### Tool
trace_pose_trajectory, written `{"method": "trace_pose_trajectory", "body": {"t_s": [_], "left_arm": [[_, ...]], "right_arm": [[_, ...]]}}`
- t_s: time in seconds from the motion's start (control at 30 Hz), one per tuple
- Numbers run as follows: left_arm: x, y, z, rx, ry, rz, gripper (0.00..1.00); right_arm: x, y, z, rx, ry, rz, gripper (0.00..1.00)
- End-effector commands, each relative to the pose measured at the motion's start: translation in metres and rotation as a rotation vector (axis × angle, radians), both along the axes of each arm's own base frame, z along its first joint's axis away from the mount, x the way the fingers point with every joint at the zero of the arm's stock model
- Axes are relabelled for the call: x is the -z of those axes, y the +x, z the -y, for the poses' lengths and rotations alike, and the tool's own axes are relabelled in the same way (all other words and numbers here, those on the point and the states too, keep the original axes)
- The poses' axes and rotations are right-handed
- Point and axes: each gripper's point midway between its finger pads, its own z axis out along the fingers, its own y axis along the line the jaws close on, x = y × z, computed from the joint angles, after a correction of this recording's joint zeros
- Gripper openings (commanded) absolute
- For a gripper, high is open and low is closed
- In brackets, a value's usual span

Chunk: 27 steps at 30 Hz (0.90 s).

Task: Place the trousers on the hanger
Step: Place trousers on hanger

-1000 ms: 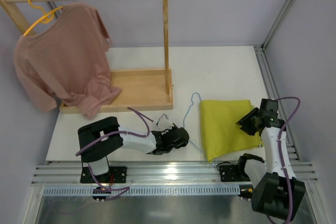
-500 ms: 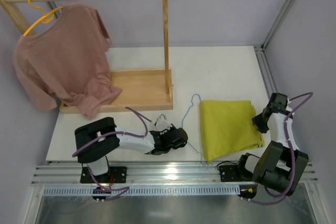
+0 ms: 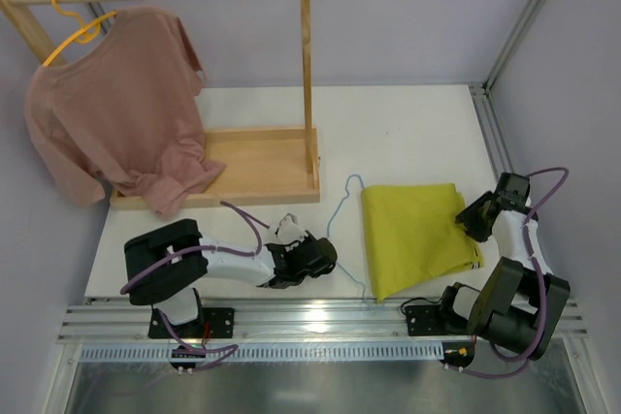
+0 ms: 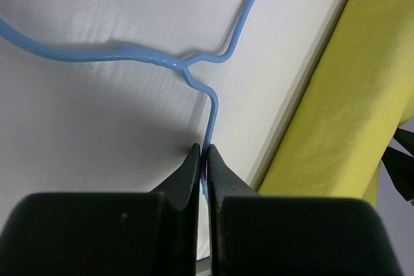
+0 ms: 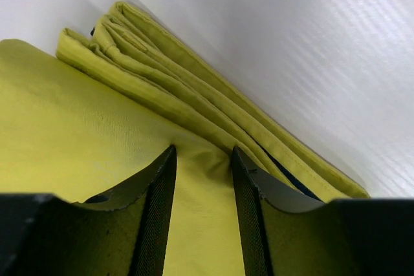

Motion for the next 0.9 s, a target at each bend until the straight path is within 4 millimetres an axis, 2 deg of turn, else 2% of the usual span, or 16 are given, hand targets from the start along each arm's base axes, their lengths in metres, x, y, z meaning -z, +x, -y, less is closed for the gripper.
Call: {"method": "trace_pose_trajectory", "body": {"t_s": [0.0, 0.13, 0.27, 0.3, 0.37, 0.4, 0.43, 0.47, 0.5, 0.53, 0.57, 0.67, 0.73, 0.77, 0.8, 0.87], "left_arm": [[0.042, -0.015, -0.081, -0.052, 0.279, -0.062, 0.0], [0.044, -0.02, -0.106, -0.104, 0.292, -0.071, 0.0], [0.047, -0.023, -0.122, -0.139, 0.302, -0.076, 0.0], [0.046, -0.022, -0.12, -0.14, 0.288, -0.072, 0.0], [0.044, -0.02, -0.113, -0.133, 0.286, -0.069, 0.0], [0.045, -0.02, -0.112, -0.126, 0.303, -0.071, 0.0], [0.046, -0.02, -0.111, -0.12, 0.32, -0.076, 0.0], [0.045, -0.019, -0.107, -0.111, 0.328, -0.074, 0.0], [0.04, -0.018, -0.101, -0.108, 0.331, -0.073, 0.0], [0.039, -0.018, -0.097, -0.105, 0.331, -0.071, 0.0], [0.038, -0.018, -0.094, -0.1, 0.327, -0.07, 0.0], [0.032, -0.017, -0.085, -0.089, 0.299, -0.061, 0.0], [0.03, -0.016, -0.082, -0.075, 0.281, -0.049, 0.0], [0.029, -0.017, -0.081, -0.071, 0.265, -0.047, 0.0], [0.03, -0.017, -0.08, -0.071, 0.256, -0.049, 0.01], [0.034, -0.022, -0.083, -0.068, 0.26, -0.059, 0.1]], "right_arm": [[0.008, 0.013, -0.021, -0.06, 0.078, 0.066, 0.43], [0.026, 0.009, -0.049, -0.095, 0.116, 0.061, 0.43], [0.018, 0.02, -0.059, -0.114, 0.101, 0.107, 0.43], [0.016, 0.018, -0.059, -0.115, 0.097, 0.096, 0.43], [-0.01, 0.028, -0.051, -0.124, 0.051, 0.135, 0.43], [-0.016, 0.021, -0.048, -0.152, 0.025, 0.102, 0.45], [-0.04, 0.032, -0.044, -0.172, -0.005, 0.146, 0.45], [-0.052, 0.033, -0.043, -0.198, -0.023, 0.152, 0.45], [-0.062, 0.027, -0.048, -0.251, -0.017, 0.146, 0.45], [-0.082, 0.035, -0.05, -0.291, -0.026, 0.192, 0.45], [-0.09, 0.031, -0.055, -0.32, -0.021, 0.189, 0.45], [-0.124, 0.035, -0.081, -0.447, 0.023, 0.319, 0.43], [-0.14, 0.033, -0.121, -0.588, 0.113, 0.406, 0.43], [-0.142, 0.03, -0.134, -0.628, 0.119, 0.402, 0.43], [-0.142, 0.025, -0.157, -0.712, 0.127, 0.398, 0.43], [-0.141, 0.02, -0.18, -0.767, 0.149, 0.418, 0.43]]}}
